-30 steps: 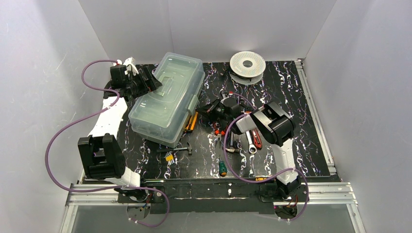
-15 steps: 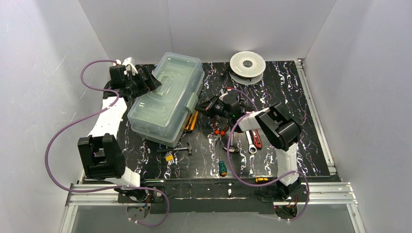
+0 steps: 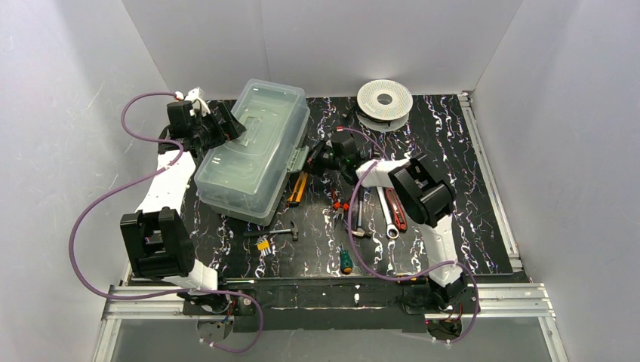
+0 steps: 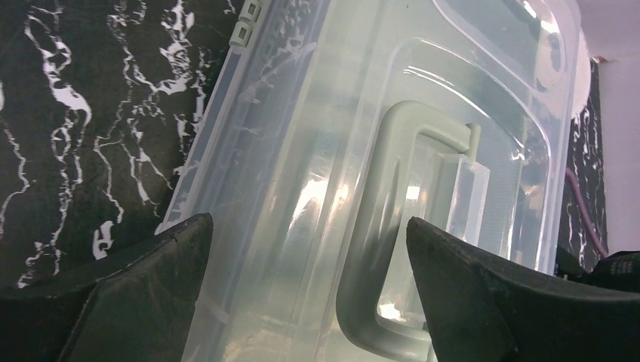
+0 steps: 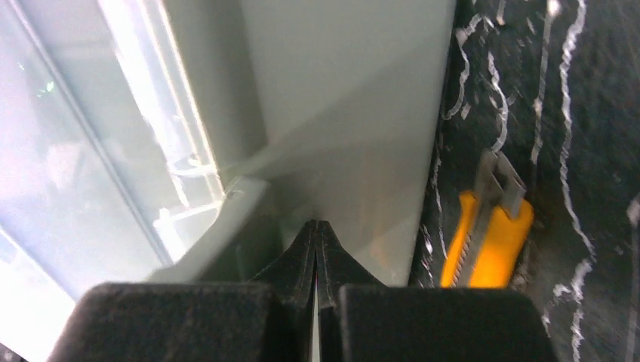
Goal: Pack the tool kit
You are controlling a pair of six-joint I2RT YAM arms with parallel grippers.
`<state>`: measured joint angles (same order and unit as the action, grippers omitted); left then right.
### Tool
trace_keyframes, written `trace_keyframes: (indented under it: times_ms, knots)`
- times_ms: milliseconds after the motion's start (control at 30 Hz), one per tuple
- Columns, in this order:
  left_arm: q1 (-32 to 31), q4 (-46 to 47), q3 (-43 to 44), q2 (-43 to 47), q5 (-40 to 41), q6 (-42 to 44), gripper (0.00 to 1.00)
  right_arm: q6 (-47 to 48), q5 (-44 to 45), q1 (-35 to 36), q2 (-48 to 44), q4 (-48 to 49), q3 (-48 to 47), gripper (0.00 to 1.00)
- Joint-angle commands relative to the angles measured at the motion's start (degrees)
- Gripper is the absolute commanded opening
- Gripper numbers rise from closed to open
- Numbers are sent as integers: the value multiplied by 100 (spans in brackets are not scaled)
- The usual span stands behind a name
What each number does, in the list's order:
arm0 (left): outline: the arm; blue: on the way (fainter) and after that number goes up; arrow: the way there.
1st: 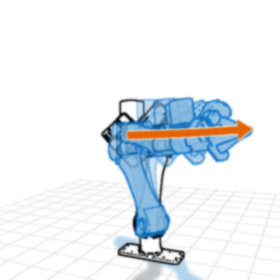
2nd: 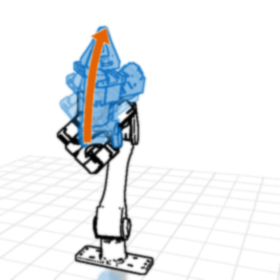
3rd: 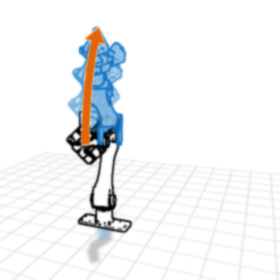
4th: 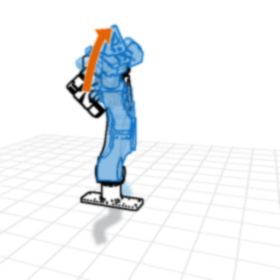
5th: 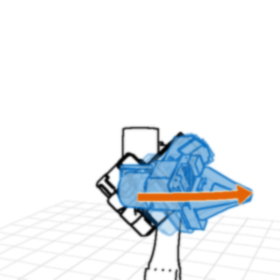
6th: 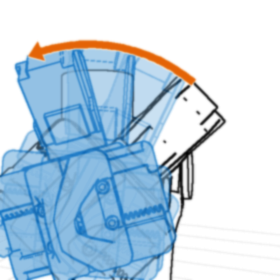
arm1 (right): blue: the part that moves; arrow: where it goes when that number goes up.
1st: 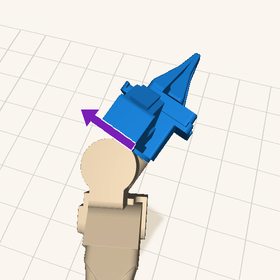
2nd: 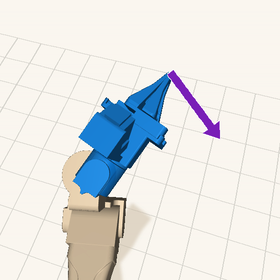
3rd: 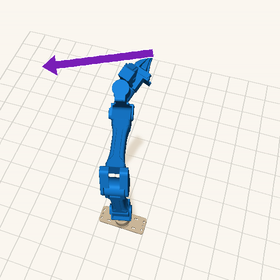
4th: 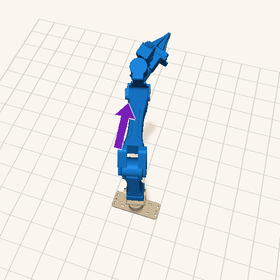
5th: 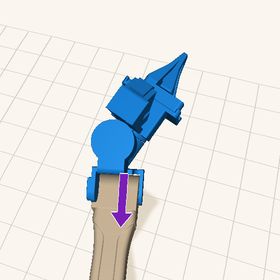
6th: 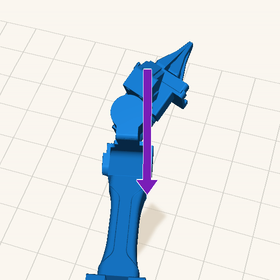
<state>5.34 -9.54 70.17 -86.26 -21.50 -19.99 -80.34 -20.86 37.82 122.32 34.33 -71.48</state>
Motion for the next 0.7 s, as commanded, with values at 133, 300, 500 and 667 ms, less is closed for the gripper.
trace_keyframes:
  times_ms: [133,300,500,667]
  knots:
    - [-98,-284,-4,151,-507,-97,98,468,20,198,-335,-810,-835,1]
    - [-99,-351,-7,184,-370,-31,98,610,76,23,-798,-634,-171,1]
    - [-103,-525,68,387,18,150,98,930,424,-470,-1742,-133,1195,15]
    - [-125,-561,112,833,438,476,98,1619,577,-824,-2298,-580,1594,38]
